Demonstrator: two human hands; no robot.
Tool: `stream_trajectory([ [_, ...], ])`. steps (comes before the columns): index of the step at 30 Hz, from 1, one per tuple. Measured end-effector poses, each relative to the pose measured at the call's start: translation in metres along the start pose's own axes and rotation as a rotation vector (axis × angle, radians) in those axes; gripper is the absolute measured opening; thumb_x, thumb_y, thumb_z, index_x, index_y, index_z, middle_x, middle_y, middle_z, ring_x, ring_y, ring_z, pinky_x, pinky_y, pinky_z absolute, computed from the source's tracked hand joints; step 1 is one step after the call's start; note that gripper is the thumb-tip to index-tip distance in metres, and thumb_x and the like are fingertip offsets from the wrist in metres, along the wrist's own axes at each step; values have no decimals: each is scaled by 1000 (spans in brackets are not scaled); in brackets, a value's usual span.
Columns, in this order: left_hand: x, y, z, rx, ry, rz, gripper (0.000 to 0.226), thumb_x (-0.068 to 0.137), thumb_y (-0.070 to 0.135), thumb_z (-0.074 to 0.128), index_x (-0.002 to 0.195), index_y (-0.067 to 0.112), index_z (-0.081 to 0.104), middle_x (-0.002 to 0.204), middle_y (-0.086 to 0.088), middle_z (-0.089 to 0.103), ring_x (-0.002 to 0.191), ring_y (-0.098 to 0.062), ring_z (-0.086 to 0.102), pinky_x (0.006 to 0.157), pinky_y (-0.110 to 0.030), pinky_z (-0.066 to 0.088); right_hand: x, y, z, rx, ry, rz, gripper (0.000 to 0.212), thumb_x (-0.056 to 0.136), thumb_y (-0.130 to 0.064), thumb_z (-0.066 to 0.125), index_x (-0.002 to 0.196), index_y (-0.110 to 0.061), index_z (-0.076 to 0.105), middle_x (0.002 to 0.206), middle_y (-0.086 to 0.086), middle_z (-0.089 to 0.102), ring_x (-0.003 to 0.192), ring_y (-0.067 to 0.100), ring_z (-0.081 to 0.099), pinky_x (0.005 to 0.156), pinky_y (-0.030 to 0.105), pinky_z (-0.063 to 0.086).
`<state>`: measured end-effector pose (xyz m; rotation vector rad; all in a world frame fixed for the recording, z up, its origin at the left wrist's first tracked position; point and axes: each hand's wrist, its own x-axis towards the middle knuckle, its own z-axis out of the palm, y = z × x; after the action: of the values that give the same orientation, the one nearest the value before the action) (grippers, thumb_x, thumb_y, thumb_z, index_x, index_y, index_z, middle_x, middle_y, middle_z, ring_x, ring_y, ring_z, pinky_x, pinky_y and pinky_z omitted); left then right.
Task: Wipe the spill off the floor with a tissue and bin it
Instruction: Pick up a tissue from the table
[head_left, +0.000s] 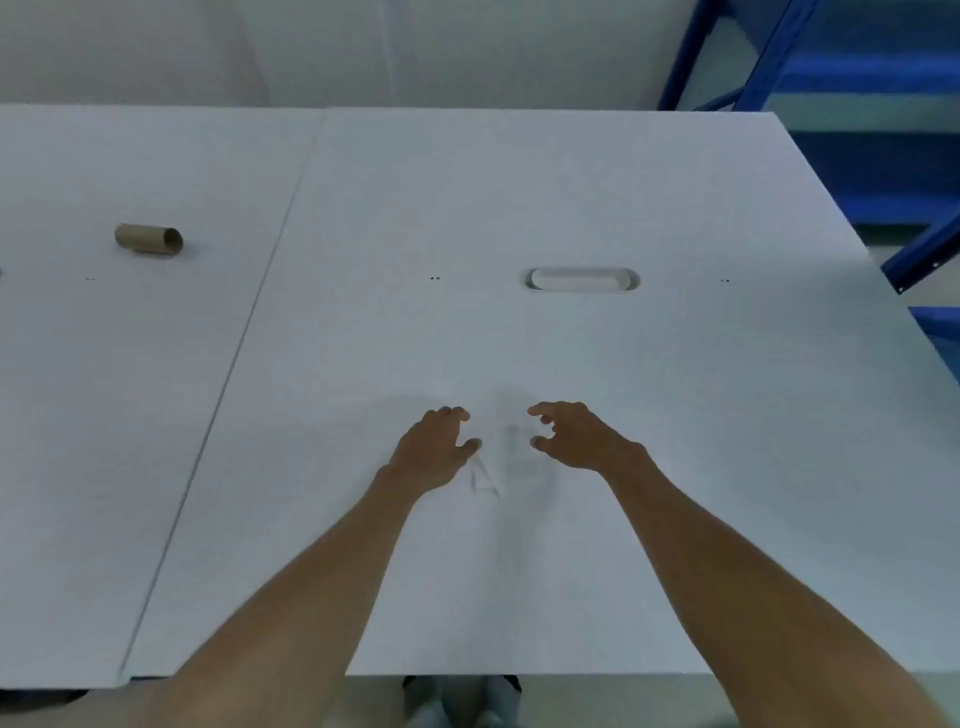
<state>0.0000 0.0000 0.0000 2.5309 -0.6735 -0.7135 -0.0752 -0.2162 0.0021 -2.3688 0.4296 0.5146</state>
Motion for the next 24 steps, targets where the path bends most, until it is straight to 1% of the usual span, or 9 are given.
stream_trajectory([
  [5, 14, -3, 12, 23, -83, -27, 55, 96, 46, 48, 141, 15, 43, 136, -5, 51, 131, -23, 41, 105, -43, 39, 6, 6, 13, -16, -28, 37, 50, 88, -36, 68, 135, -28, 54, 126, -2, 59, 112, 16, 58, 100, 35, 47],
  [7, 18, -3, 17, 18, -86, -15, 54, 97, 45, 48, 139, 12, 45, 134, -6, 52, 130, -24, 40, 104, -43, 39, 9, 7, 17, -7, -2, 24, 48, 87, -36, 69, 132, -26, 56, 120, -3, 59, 110, 16, 58, 98, 35, 48],
  [9, 21, -3, 19, 17, -57, 8, 49, 96, 40, 52, 136, 12, 48, 130, -5, 52, 127, -23, 41, 103, -43, 40, 11, 7, 19, 2, 23, 15, 46, 87, -35, 70, 129, -25, 58, 113, -4, 59, 104, 15, 59, 94, 34, 49],
  [11, 22, -4, 21, 29, -29, 29, 42, 93, 34, 58, 129, 13, 54, 124, -4, 55, 122, -23, 43, 100, -42, 42, 13, 7, 23, -5, 37, 4, 42, 86, -34, 71, 126, -26, 60, 106, -6, 58, 97, 13, 58, 89, 32, 50],
  [15, 23, -7, 25, 49, 11, 53, 19, 89, 25, 63, 106, 17, 64, 110, -1, 58, 112, -21, 47, 93, -39, 46, 16, 7, 30, -5, 59, 5, 31, 84, -33, 73, 113, -27, 64, 95, -8, 56, 84, 12, 57, 78, 28, 49],
  [17, 23, -8, 26, 39, 20, 68, 11, 90, 23, 62, 99, 18, 66, 104, -1, 59, 107, -19, 49, 90, -37, 46, 17, 7, 33, -6, 66, 11, 25, 83, -33, 74, 106, -28, 66, 94, -7, 56, 82, 12, 57, 75, 28, 49],
  [19, 22, -10, 25, -12, 31, 79, 9, 90, 22, 60, 96, 18, 65, 98, 0, 60, 103, -18, 51, 87, -37, 47, 17, 6, 34, -2, 62, 15, 22, 81, -33, 75, 102, -29, 67, 94, -7, 57, 82, 11, 57, 74, 27, 48],
  [24, 18, -18, 19, -107, 1, 134, 3, 91, 22, 58, 89, 22, 61, 88, 7, 65, 86, -15, 59, 79, -37, 52, 16, 0, 34, 46, 8, 15, 37, 79, -38, 77, 113, -31, 63, 96, -9, 59, 85, 11, 59, 73, 24, 46],
])
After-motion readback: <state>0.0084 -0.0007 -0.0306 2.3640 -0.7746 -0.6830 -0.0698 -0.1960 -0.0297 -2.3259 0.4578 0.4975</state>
